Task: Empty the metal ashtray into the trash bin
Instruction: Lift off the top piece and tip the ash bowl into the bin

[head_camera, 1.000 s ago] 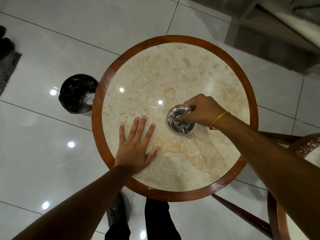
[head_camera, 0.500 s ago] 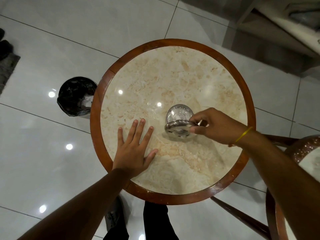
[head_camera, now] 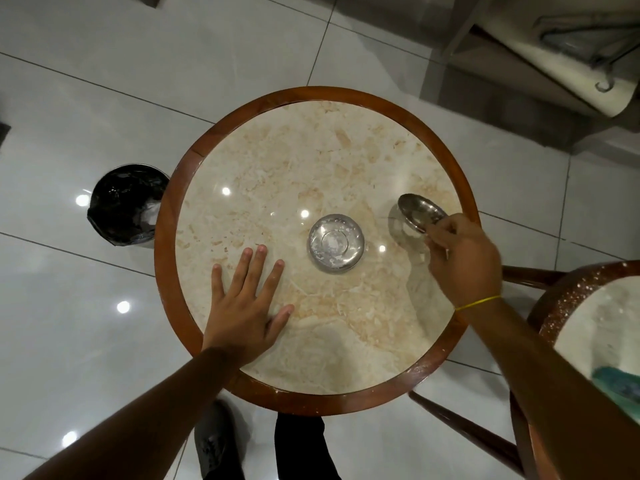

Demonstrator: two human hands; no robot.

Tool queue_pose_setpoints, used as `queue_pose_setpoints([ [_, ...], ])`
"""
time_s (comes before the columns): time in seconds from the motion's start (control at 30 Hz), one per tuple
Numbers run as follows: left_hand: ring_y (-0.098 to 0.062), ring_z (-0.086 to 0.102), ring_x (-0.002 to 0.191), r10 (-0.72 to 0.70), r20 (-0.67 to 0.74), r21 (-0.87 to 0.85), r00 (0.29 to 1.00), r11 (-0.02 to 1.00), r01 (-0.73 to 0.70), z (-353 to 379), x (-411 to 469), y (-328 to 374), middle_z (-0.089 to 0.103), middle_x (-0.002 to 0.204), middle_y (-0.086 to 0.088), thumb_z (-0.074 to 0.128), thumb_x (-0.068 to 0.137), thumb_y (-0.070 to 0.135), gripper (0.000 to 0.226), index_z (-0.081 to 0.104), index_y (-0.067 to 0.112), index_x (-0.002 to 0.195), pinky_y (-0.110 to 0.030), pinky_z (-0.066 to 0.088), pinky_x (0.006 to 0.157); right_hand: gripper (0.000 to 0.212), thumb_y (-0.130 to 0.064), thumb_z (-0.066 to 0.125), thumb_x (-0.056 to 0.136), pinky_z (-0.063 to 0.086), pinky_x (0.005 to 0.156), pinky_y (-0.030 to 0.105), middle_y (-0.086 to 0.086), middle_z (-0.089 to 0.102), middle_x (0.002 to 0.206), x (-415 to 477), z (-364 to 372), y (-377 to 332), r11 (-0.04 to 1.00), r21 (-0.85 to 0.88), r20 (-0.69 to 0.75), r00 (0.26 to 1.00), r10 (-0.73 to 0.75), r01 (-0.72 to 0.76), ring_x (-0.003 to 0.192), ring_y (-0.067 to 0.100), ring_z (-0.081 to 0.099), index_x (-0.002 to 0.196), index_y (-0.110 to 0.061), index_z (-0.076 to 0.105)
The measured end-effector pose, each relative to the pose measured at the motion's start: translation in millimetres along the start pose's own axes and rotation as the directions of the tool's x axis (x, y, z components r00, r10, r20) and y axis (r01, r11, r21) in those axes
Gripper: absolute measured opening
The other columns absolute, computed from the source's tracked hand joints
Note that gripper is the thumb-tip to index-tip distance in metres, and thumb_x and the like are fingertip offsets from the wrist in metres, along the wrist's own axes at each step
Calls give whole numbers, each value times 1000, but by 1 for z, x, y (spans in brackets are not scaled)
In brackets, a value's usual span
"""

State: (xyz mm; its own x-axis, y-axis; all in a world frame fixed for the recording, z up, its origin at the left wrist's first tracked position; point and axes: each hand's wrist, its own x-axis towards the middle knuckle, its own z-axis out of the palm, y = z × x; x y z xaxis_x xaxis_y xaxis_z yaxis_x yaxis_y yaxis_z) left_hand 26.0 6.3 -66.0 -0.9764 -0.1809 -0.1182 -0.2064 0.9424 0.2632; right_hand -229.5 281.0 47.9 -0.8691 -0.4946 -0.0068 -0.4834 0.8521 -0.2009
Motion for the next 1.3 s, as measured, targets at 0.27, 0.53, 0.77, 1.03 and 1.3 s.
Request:
queue_pose_setpoints([
  [0.27, -33, 1, 171, -8, 6, -21, 1000, 1000, 8, 1, 1, 0, 3, 185, -11, 27, 108, 70, 82, 13, 25, 175, -73, 3, 130, 48, -1, 69, 82, 53, 56, 34, 9, 67, 111, -38, 44, -2, 985, -170, 12, 1000, 17, -15, 91, 31, 60, 127, -18, 73],
  [0.53, -33, 2, 170, -11, 11, -17, 1000, 1000, 11, 0, 1, 1, 3, 185, -11, 26, 107, 72, 84, 13, 25, 175, -70, -2, 131, 40, -7, 66, 82, 55, 70, 31, 10, 66, 113, -39, 48, -21, 997, 38, -94, 993, 73, -70, 102, 28, 59, 121, -11, 76],
  [0.77, -32, 0, 171, 0, 3, -13, 1000, 1000, 0, 2, 1, -2, 2, 185, -11, 28, 108, 71, 83, 13, 25, 176, -70, -1, 131, 18, -17, 69, 89, 58, 74, 42, 12, 70, 81, 2, 53, -82, 873, 444, 57, 979, 197, -201, 75, 28, 66, 99, -3, 74],
  [1.03, -34, 4, 170, 0, -24, -2, 1000, 1000, 0, 2, -1, -3, 5, 184, -12, 31, 108, 70, 83, 16, 24, 175, -72, 4, 131, 18, -1, 66, 73, 60, 71, 35, 3, 69, 66, 36, 59, -100, 834, 430, 259, 932, 253, -346, 64, 17, 63, 83, -12, 76],
  [1.3, -30, 5, 170, -16, -19, -33, 1000, 999, 15, 4, 0, -5, 8, 184, -10, 35, 107, 73, 83, 20, 28, 175, -69, 5, 132, 20, -5, 73, 78, 65, 61, 37, 5, 73, 79, 77, 45, -148, 798, 510, 326, 931, 167, -322, 68, 25, 74, 96, -14, 73],
])
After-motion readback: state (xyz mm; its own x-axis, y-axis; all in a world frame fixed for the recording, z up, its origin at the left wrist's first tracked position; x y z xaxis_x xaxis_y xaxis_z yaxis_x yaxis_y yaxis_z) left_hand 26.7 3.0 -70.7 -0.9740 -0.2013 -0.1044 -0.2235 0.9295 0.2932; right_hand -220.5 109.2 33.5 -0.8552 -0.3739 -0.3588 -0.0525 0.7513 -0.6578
